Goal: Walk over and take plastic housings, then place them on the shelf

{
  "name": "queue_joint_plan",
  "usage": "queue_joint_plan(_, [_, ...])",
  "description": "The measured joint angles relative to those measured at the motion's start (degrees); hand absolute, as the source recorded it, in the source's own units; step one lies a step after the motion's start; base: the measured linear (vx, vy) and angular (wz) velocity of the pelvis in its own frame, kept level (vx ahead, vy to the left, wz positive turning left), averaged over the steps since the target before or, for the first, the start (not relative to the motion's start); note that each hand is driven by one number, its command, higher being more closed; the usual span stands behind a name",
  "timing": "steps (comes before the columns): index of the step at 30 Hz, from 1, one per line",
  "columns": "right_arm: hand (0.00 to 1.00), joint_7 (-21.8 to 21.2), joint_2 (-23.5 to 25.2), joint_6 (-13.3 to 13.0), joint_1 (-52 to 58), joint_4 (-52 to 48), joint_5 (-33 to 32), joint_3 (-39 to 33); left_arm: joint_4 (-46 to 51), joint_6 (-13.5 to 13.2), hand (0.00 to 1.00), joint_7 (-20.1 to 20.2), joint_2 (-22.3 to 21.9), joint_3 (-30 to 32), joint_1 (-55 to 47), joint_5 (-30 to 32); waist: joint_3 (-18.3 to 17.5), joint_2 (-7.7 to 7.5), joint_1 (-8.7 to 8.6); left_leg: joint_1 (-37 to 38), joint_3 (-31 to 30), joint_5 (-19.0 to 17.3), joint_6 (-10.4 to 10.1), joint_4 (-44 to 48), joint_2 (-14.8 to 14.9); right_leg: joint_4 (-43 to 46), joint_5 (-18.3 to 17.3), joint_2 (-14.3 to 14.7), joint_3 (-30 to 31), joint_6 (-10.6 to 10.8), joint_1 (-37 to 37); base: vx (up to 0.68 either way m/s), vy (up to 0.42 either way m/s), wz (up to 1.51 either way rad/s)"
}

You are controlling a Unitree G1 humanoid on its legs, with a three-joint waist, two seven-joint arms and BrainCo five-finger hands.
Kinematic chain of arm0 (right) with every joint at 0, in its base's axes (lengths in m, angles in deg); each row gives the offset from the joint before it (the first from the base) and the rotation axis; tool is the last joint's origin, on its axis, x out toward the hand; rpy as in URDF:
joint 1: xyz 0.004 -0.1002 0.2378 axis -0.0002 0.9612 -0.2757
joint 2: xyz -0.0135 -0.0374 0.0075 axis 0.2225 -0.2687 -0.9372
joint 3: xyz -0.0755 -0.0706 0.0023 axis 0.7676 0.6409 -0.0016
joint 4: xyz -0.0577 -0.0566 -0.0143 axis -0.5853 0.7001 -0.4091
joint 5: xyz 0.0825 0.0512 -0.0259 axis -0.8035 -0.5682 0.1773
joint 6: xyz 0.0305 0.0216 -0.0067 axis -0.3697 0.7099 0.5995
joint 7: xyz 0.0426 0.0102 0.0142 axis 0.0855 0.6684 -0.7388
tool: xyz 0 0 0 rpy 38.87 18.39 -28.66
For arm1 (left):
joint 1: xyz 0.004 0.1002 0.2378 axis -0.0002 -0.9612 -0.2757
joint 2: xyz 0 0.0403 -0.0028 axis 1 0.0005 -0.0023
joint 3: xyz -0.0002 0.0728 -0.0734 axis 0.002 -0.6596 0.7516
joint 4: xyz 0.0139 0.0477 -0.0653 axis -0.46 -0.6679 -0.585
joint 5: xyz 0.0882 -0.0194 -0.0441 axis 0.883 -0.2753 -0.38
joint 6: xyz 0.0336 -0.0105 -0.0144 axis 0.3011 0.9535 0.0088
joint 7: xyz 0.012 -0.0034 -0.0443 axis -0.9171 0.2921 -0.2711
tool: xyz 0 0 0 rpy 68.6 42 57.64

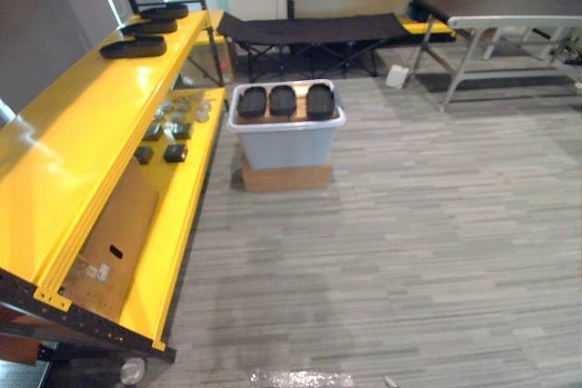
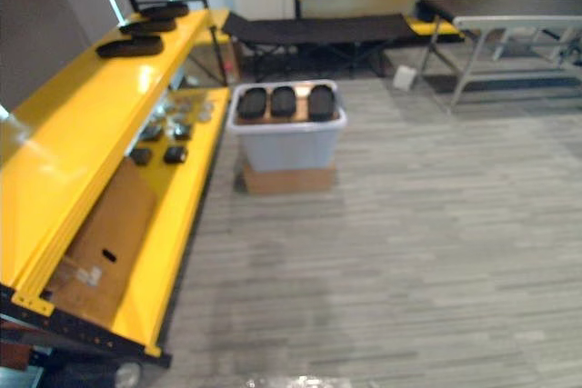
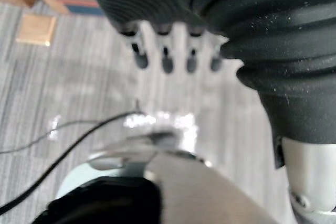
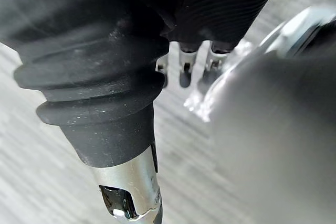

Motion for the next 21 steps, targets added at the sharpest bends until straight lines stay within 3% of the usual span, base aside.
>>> queue_joint_plan(3, [0.0,0.02,0.78,-1.41,-2.04,-0.08,0.11,-0.7,0.05,-0.04,0.0,0.02,0.27,0.3,0.36,-0.5,1.05,-0.6,-0.02,0.9,0.12,-0.26,-0.42,-0.03,-0.05,-0.26,0.02,-0.06,-0.04,0.42,0.94,0.01,0.0,0.0])
queue_joint_plan(8, [0.0,-0.3,1.02,-1.42,-3.82,-0.4,0.57,-1.17,0.04,-0.02,0.0,0.43,0.29,0.72,0.43,-1.64,1.87,-0.62,0.0,1.78,0.09,-0.41,-0.65,-0.37,-0.16,-0.09,-0.36,-0.27,-0.64,1.7,1.75,-0.03,-0.003,0.03])
queue_joint_plan(11, [0.0,-0.47,1.05,-1.06,-3.83,-0.45,0.57,-1.17,0.01,-0.02,0.0,0.44,0.2,0.82,0.37,-2.12,1.98,-0.44,0.0,1.78,0.07,-0.41,-0.65,-0.45,-0.16,-0.1,-0.39,-0.28,-1.14,1.73,1.75,-0.05,-0.009,0.01])
queue_joint_plan(17, [0.0,-2.79,0.69,3.02,-4.12,-0.27,3.42,-1.16,-0.02,-0.2,0.0,0.53,0.16,0.87,0.21,-2.02,2.05,-0.42,-0.06,1.86,-0.04,-0.29,-0.46,-0.52,-0.36,-0.13,-0.58,-0.48,-1.53,1.42,1.76,-0.06,0.001,0.0])
queue_joint_plan(19, [0.0,-2.7,0.61,3.22,-4.19,-0.17,5.48,-1.07,-0.03,-0.22,0.0,0.57,0.17,0.87,0.21,-1.96,2.17,-0.63,-0.07,1.86,-0.13,-0.22,-0.35,-0.54,-0.5,-0.2,-0.58,-0.6,-1.69,1.41,1.81,-0.05,0.017,0.04])
queue_joint_plan(21, [0.0,-0.29,0.8,1.75,-4.17,0.12,8.92,-1.0,-0.07,-0.21,0.0,0.59,0.17,0.83,0.22,-1.93,2.25,-0.77,-0.14,1.87,-0.32,-0.21,-0.33,-0.54,-0.87,-0.48,-0.57,-0.91,-2.35,1.41,2.2,-0.02,0.022,0.11])
